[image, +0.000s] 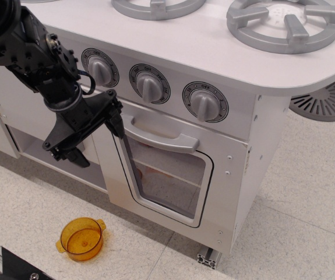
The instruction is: Open oven
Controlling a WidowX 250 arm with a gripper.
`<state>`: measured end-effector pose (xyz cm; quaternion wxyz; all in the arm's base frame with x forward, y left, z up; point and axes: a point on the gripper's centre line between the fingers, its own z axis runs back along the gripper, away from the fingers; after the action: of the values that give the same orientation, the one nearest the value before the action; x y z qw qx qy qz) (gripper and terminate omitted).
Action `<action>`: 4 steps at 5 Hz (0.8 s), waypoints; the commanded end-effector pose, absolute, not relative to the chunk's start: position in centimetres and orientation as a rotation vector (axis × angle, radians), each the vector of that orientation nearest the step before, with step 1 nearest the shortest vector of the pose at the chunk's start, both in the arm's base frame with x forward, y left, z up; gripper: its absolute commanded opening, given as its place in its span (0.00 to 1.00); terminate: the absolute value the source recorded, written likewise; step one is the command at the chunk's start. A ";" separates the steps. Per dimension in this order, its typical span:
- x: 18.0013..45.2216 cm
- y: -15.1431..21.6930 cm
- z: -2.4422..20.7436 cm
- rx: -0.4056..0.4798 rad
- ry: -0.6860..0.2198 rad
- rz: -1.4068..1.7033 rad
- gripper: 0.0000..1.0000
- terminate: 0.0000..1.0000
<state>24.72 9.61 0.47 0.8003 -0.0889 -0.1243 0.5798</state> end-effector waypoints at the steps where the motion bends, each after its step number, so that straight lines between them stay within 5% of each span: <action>1: 26.6 9.4 1.0 -0.286 -0.270 1.370 1.00 0.00; 4: 28.4 7.6 -0.3 -0.324 -0.293 1.428 1.00 0.00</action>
<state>27.90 7.08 -1.17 0.7323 -0.1408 -0.1164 0.6560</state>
